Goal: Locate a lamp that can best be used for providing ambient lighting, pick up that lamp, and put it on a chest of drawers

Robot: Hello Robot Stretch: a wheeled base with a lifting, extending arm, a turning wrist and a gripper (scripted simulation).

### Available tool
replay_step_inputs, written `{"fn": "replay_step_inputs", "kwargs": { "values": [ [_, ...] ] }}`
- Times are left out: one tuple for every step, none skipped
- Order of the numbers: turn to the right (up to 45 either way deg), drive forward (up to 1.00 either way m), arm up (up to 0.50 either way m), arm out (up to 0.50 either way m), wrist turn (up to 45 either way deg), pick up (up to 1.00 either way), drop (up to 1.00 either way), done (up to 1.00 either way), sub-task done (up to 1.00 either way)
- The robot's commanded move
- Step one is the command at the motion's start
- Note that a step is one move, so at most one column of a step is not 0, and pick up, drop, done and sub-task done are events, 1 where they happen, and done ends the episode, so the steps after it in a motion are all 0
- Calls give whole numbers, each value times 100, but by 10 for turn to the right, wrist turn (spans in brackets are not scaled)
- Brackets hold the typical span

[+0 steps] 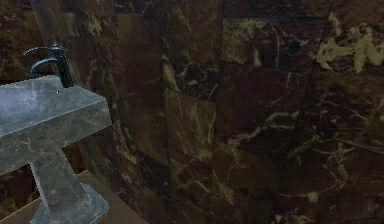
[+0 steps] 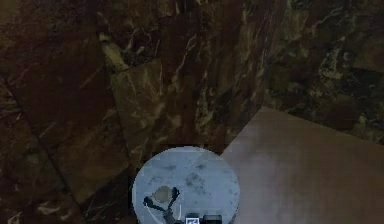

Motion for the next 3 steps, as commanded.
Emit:
{"fn": "replay_step_inputs", "kwargs": {
  "values": [
    [0, 0, 10, 0, 0, 0, 0, 0, 0],
    [0, 0, 24, 0, 0, 0, 0, 0, 0],
    [0, 0, 0, 0, -450, 0, 0, 0, 0]
  ]
}}
